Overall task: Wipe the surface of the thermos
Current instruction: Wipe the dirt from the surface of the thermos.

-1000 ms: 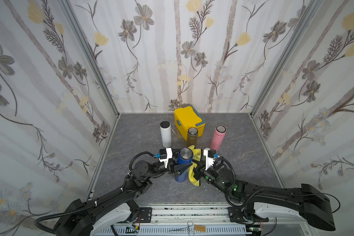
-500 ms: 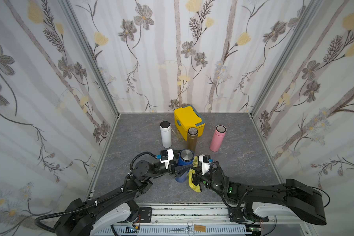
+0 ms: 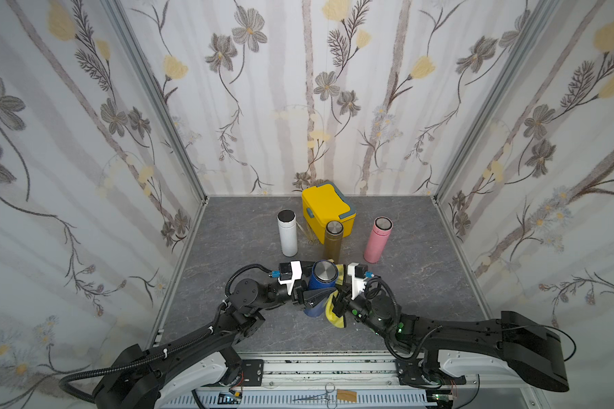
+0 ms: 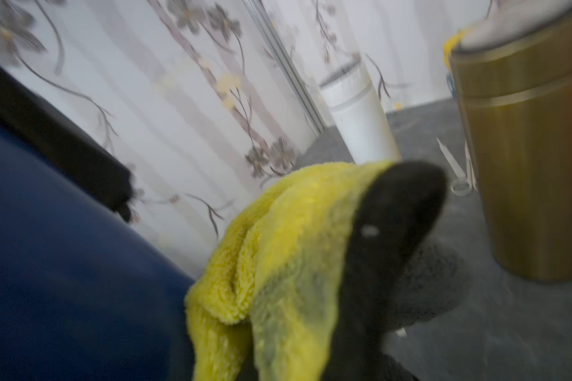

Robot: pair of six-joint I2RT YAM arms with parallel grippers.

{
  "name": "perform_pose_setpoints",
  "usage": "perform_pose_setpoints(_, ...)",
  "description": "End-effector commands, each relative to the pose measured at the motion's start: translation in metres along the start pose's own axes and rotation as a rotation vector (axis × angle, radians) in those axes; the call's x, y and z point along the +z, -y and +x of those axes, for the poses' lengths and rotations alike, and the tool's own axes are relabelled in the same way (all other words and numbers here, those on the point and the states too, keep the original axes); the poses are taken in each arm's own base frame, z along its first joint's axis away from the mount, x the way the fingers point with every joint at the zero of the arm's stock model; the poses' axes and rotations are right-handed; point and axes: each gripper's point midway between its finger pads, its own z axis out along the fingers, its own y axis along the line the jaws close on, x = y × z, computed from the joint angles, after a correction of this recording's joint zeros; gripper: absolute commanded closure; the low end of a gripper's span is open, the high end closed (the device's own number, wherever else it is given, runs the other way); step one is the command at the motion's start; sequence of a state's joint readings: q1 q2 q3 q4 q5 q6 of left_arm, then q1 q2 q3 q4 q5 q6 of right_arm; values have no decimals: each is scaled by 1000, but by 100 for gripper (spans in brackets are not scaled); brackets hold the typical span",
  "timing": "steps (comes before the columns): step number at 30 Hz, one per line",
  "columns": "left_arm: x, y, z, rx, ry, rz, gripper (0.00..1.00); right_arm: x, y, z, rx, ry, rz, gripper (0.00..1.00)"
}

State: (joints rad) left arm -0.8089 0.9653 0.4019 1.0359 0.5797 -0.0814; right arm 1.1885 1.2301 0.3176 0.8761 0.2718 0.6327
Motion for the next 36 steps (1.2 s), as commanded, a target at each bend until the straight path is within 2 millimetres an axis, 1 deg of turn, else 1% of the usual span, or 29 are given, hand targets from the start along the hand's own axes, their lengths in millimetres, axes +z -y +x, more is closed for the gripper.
perform_pose_setpoints(1,1,3,-13,70,54,12,100,-4,-15,-9,92,52,-108,100)
perform_pose_setpoints(3,1,7,-10,83,51,35,100,-4,-24,-24,73,68,-121,100)
perform_pose_setpoints(7,2,15,-5,114,42,73,100,-7,-58,-70,21,125,-164,100)
perform_pose_setpoints(9,2,17,-3,131,40,81,100,-10,-70,-83,15,143,-201,100)
perform_pose_setpoints(10,2,19,-3,138,41,89,100,-12,-74,-85,16,147,-218,100)
perform_pose_setpoints(11,2,21,-1,144,39,96,100,-12,-75,-83,21,143,-229,100)
perform_pose_setpoints(13,1,24,0,155,42,111,100,-9,-66,-69,40,119,-218,100)
perform_pose_setpoints(14,1,25,0,160,43,118,100,-7,-58,-59,50,103,-200,100)
perform_pose_setpoints(16,-1,29,0,171,48,132,100,-5,-33,-32,85,65,-150,100)
perform_pose_setpoints(18,-1,30,1,178,52,135,100,-5,-15,-15,114,45,-124,100)
perform_pose_setpoints(19,-2,31,0,180,54,135,100,-6,-9,-13,120,42,-114,100)
perform_pose_setpoints(20,-2,31,1,181,53,135,100,-8,-7,-14,120,46,-110,100)
perform_pose_setpoints(21,-2,31,1,182,54,138,100,-9,-9,-20,111,58,-114,100)
perform_pose_setpoints(25,-3,36,2,195,56,160,100,-13,-42,-61,36,103,-164,100)
perform_pose_setpoints(27,-4,40,2,206,61,176,100,-17,-55,-77,26,129,-199,100)
perform_pose_setpoints(29,-6,43,3,219,68,184,100,-19,-64,-83,27,142,-234,100)
perform_pose_setpoints(30,-7,44,3,226,71,187,100,-18,-65,-80,35,136,-244,100)
perform_pose_setpoints(32,-7,46,3,233,70,194,100,-13,-58,-66,56,109,-244,100)
perform_pose_setpoints(36,-7,47,4,239,69,199,100,2,-26,-15,103,10,-177,100)
